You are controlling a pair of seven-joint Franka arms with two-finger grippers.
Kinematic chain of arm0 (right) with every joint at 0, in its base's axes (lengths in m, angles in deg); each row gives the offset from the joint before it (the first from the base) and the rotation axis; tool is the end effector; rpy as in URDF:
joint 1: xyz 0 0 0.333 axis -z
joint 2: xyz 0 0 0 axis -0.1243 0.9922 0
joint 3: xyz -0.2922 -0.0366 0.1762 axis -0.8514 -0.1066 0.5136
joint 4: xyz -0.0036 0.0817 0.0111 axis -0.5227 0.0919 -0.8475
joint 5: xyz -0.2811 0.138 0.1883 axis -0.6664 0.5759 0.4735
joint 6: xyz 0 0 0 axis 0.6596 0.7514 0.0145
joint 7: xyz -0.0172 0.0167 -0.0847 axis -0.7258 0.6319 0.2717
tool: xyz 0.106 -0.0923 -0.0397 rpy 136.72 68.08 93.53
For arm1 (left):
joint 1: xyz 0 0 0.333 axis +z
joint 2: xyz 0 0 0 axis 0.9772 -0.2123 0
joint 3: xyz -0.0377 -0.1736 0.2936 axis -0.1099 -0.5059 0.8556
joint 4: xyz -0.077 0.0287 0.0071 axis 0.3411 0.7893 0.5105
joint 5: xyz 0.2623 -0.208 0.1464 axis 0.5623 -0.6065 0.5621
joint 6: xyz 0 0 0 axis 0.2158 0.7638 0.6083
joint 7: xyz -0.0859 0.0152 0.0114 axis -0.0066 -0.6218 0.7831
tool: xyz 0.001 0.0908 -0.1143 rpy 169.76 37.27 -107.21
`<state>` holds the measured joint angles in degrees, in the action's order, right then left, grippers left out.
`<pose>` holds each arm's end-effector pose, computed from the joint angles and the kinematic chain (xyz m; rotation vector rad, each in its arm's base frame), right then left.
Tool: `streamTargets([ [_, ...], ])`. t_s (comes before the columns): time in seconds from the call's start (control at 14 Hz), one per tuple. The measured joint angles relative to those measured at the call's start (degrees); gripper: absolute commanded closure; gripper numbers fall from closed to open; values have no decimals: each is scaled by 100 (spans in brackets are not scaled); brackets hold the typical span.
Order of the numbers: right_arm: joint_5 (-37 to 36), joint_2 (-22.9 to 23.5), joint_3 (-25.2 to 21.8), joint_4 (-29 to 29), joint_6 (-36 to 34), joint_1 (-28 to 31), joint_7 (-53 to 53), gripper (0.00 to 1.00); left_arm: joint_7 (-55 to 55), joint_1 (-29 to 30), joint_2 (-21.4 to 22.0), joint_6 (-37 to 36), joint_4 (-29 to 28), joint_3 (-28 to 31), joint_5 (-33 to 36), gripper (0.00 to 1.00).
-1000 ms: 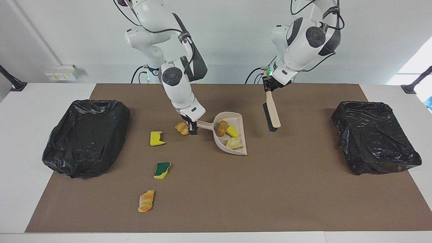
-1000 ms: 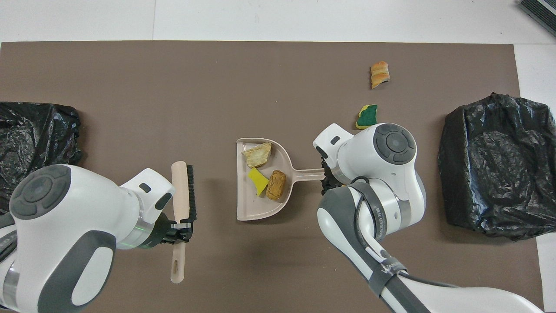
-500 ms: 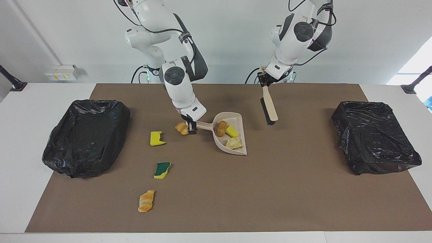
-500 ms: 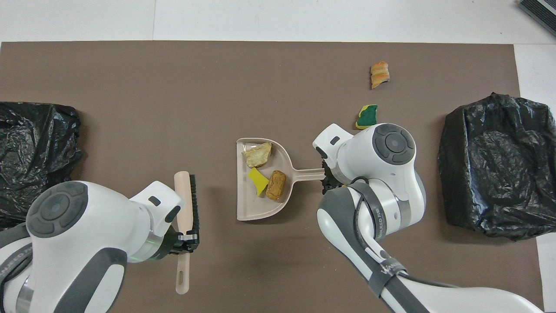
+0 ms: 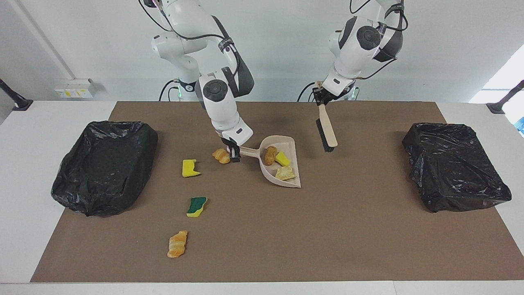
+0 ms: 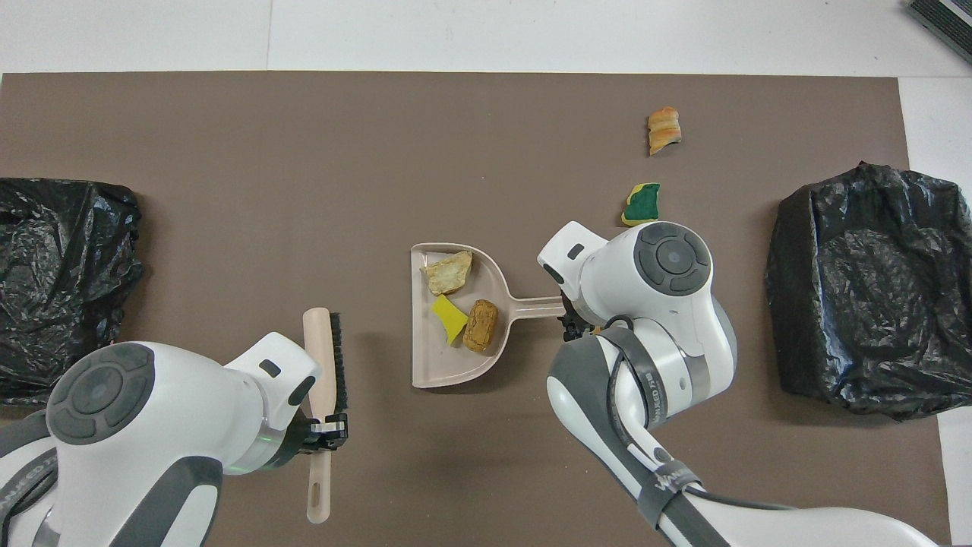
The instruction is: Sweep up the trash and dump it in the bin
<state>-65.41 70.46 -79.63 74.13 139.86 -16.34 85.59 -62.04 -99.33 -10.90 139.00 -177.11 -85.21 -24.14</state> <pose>0.5154 0.2479 0.3602 -2.1274 -2.1695 -0.0773 0.3270 -0.1988 0.4614 2.9953 0.1479 -0.3792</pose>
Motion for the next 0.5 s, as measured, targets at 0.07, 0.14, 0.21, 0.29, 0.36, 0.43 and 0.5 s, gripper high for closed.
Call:
streamTargets([
  [0.07, -3, -4, -1, 9, 0, -3, 0, 76, 0, 0, 0, 3, -1, 1, 0, 100],
  [0.14, -5, -9, -2, 16, 0, -9, 0, 76, 0, 0, 0, 7, -2, 2, 1, 100],
  [0.21, -6, -21, -2, 31, 0, -18, 0, 76, 0, 2, 0, 10, -3, 4, 1, 100],
  [0.29, -6, -35, -2, 56, 0, -23, -1, 75, 0, 3, 0, 11, -3, 6, 1, 100],
  [0.36, -6, -46, -2, 79, 0, -24, -1, 75, 0, 3, 0, 11, -3, 8, 2, 100],
  [0.43, -6, -53, -2, 95, 0, -26, -1, 74, 0, 5, 0, 11, -3, 10, 2, 100],
  [0.5, -6, -58, -2, 109, 0, -27, -1, 73, 0, 6, 0, 11, -4, 12, 2, 100],
])
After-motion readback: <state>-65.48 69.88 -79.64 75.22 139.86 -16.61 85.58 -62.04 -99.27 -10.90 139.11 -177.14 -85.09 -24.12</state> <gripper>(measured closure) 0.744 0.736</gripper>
